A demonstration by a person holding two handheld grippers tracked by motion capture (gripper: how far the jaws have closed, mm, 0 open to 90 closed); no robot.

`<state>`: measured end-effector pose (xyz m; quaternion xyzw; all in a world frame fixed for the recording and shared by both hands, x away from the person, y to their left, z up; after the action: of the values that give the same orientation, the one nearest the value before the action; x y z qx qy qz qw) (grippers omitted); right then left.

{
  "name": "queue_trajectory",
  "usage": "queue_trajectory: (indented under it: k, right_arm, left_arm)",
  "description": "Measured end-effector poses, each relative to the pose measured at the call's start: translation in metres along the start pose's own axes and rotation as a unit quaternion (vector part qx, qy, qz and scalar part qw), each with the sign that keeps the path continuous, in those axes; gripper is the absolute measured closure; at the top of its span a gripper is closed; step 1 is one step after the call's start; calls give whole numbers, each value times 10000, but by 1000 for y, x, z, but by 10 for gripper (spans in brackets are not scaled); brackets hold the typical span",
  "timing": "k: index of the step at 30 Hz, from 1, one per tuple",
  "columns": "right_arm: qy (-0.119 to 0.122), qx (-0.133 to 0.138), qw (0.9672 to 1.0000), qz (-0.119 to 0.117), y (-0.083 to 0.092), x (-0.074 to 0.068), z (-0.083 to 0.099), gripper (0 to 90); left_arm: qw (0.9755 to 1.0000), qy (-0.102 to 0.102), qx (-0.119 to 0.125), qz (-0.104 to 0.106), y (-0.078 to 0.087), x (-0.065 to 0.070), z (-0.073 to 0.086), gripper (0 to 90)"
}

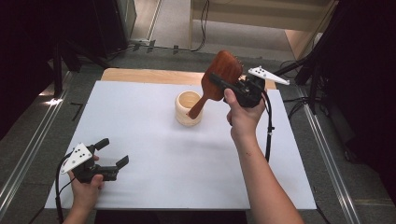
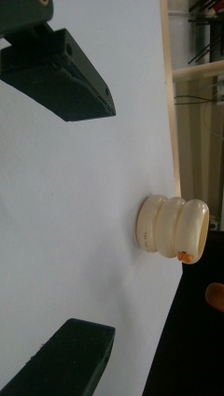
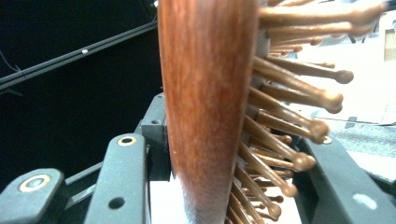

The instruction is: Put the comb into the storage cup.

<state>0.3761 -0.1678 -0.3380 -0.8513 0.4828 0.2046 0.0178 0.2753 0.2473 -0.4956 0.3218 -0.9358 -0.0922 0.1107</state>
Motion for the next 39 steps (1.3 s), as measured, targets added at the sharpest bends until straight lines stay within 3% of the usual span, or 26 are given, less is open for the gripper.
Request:
queue_trajectory:
  k: [39]
  right_arm:
    - [18,116,9997,234,-36,14,-23,517]
  left_arm:
    - [10000,-29,50,15,2,0,0,0]
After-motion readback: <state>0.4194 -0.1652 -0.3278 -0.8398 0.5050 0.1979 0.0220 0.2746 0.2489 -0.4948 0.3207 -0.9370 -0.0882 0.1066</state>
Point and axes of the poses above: each handheld gripper's, and its own axes: y roughly backward along the jaws, z roughly out of its underside, x roughly to its right, the point moved 3 cm from there along -y, roughly forward along the jaws, and after that the axes turned 9 degrees about z, right-handed, at the moved point
